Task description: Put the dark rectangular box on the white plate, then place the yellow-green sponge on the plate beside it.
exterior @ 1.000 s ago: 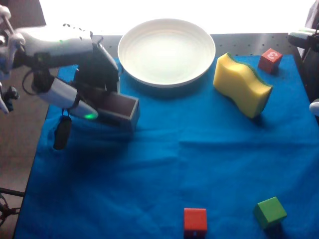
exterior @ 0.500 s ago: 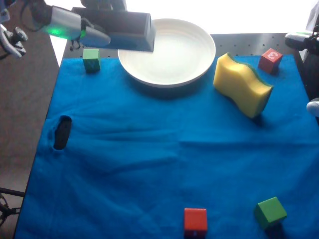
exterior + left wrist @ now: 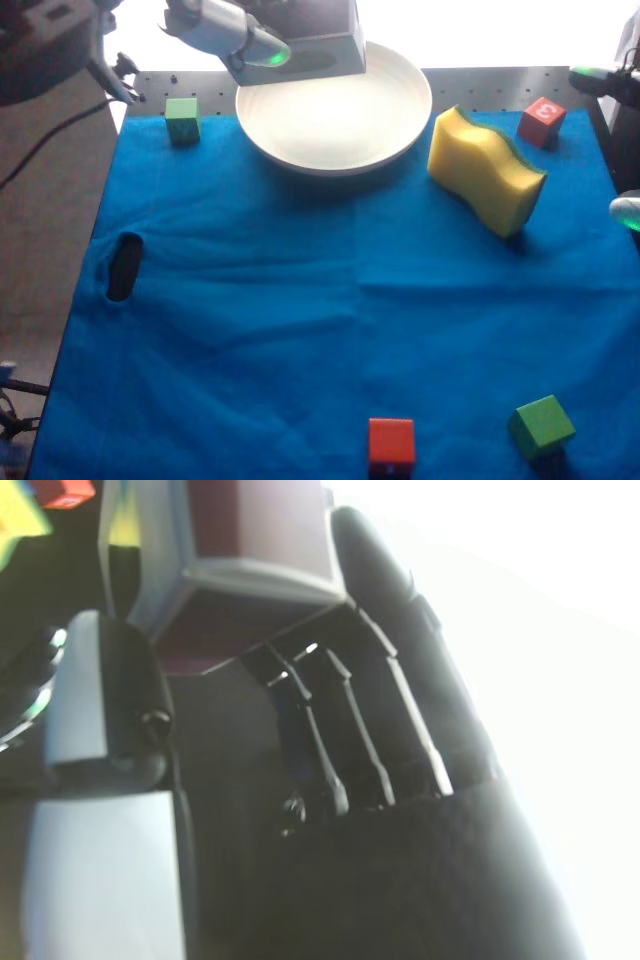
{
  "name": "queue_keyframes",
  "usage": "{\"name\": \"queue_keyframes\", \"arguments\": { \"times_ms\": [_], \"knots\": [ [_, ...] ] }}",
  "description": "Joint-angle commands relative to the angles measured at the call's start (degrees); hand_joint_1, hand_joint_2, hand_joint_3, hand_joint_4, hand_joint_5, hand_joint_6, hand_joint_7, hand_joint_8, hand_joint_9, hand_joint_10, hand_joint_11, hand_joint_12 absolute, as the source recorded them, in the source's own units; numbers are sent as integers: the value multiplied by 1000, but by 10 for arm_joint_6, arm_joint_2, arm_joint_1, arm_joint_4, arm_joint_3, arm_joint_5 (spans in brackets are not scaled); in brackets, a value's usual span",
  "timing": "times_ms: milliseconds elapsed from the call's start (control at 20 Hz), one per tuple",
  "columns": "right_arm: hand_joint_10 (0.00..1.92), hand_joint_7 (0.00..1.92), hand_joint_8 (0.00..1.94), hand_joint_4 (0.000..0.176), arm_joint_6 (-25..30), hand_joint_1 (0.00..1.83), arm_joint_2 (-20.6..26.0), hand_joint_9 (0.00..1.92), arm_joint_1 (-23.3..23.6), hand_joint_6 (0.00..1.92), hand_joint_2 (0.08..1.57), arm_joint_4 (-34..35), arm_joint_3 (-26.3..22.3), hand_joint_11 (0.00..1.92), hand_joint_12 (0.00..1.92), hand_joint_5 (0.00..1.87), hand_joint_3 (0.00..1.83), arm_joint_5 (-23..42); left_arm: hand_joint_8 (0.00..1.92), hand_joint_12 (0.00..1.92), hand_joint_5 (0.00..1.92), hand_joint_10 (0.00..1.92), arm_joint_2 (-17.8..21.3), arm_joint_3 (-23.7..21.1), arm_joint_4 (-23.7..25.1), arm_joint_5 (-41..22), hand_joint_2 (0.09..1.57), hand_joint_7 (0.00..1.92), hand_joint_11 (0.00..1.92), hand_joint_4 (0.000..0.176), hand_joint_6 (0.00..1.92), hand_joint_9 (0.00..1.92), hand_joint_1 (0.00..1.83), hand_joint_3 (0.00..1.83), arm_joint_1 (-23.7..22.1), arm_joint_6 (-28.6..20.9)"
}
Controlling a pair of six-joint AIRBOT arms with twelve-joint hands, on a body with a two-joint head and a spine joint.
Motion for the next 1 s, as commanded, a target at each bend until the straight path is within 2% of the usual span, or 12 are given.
{"name": "queue_keyframes", "arguments": {
  "times_ms": [0, 250, 350, 400, 450, 500, 550, 600, 650, 700, 800, 950],
  "knots": [
    [0, 146, 0, 78, 4, 815, -2, 174, 7, 0, 1176, 20, 5, 218, 34, 171, 0, 69, 513, 1101, 994, 996, -7, 8, -16, -54, 1058, 1258, 152, 0, 971, 971, 1384, 0, -13, -1],
    [6, 153, 6, 78, 6, 810, -9, 167, 10, 2, 1184, 19, 11, 221, 32, 170, 2, 69, 585, 1022, 989, 991, -70, 71, -19, -37, 1055, 1204, 277, 0, 920, 1021, 1390, 1, -24, -1],
    [6, 153, 4, 66, 9, 815, -12, 170, 14, 1, 1183, 16, 14, 212, 26, 168, 1, 69, 586, 1141, 1043, 964, -85, 88, -18, -32, 1041, 1200, 544, 0, 778, 1089, 1388, 0, -25, -1],
    [11, 141, 1, 58, 10, 821, -14, 186, 17, 0, 1176, 14, 16, 245, 39, 168, 0, 69, 739, 1119, 1008, 979, -91, 98, -19, -28, 1058, 1085, 764, 0, 842, 1087, 1390, 5, -25, -1],
    [11, 142, 1, 58, 10, 808, -14, 194, 18, 2, 1170, 13, 16, 262, 44, 173, 0, 69, 888, 1120, 974, 1078, -94, 100, -19, -27, 1085, 1013, 760, 0, 886, 1020, 1371, 1, -23, -1],
    [15, 148, 3, 54, 11, 794, -15, 209, 18, 3, 1166, 13, 16, 276, 47, 177, 0, 69, 1030, 1064, 930, 653, -97, 101, -22, -27, 1119, 976, 690, 0, 996, 889, 1241, 4, -19, -1],
    [9, 143, 1, 58, 12, 796, -15, 199, 18, 2, 1167, 13, 16, 268, 42, 175, 0, 69, 409, 974, 720, 344, -101, 103, -23, -27, 1010, 739, 460, 0, 376, 756, 1140, 0, -16, -1],
    [6, 148, 2, 55, 14, 808, -15, 197, 18, 1, 1170, 13, 16, 262, 37, 172, 0, 69, 133, 924, 674, 159, -104, 106, -23, -27, 979, 678, 341, 9, 110, 698, 1102, 0, -14, -1],
    [4, 150, 3, 51, 14, 811, -16, 193, 18, 0, 1170, 13, 16, 246, 29, 172, 0, 69, 33, 897, 637, 58, -104, 106, -23, -26, 961, 630, 258, 12, 26, 647, 1084, 0, -13, -1],
    [11, 153, 3, 57, 14, 785, -16, 217, 18, 0, 1164, 13, 16, 267, 36, 166, 0, 69, 3, 1080, 569, 6, -103, 106, -23, -25, 965, 563, 111, 17, 3, 572, 1079, 0, -12, -1],
    [8, 142, 0, 61, 16, 776, -16, 217, 18, 0, 1165, 13, 16, 273, 36, 162, 0, 69, 2, 1102, 559, 3, -102, 106, -23, -25, 967, 559, 86, 15, 0, 564, 1061, 1, -11, -1],
    [7, 154, 4, 50, 17, 780, -17, 227, 18, 2, 1177, 12, 16, 262, 28, 168, 2, 69, 1, 1135, 565, 2, -98, 100, -23, -27, 963, 556, 52, 33, 1, 566, 1047, 0, -10, -1]
  ]
}}
